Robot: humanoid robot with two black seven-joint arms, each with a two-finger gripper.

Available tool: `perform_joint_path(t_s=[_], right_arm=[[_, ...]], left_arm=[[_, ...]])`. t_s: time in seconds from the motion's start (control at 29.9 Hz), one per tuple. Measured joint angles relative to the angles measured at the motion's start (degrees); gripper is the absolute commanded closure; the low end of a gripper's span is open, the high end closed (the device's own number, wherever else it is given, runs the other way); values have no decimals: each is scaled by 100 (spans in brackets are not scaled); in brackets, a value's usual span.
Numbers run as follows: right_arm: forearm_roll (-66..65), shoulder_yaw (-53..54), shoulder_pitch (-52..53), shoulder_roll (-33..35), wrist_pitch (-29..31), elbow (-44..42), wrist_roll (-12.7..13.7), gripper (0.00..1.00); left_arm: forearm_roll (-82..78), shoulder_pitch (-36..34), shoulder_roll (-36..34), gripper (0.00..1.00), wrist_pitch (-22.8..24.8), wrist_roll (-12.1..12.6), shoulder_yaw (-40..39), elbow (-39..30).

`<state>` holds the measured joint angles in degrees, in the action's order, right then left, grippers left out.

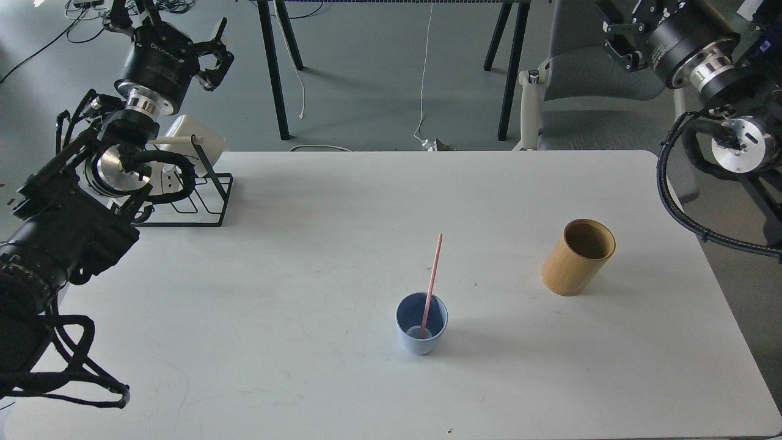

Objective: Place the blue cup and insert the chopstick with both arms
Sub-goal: 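Release the straw and raise the right arm away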

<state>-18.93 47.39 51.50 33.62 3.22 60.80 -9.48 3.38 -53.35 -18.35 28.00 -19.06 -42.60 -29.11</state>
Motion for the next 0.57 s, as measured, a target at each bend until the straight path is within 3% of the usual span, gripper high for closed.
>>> perform_joint_path(t_s=[0.13, 0.33, 0.57], right_arm=[[839, 279, 0, -128, 255, -764, 48, 0], [1973, 665, 7, -650, 1241, -1959, 99, 0], [2762, 831, 6, -1046, 1815, -2826, 103, 0]], left_arm=[[5, 0, 13, 0, 0, -1, -29, 108], [13, 0, -10, 0, 0, -1, -51, 133], [15, -1, -19, 0, 0, -1, -56, 134]])
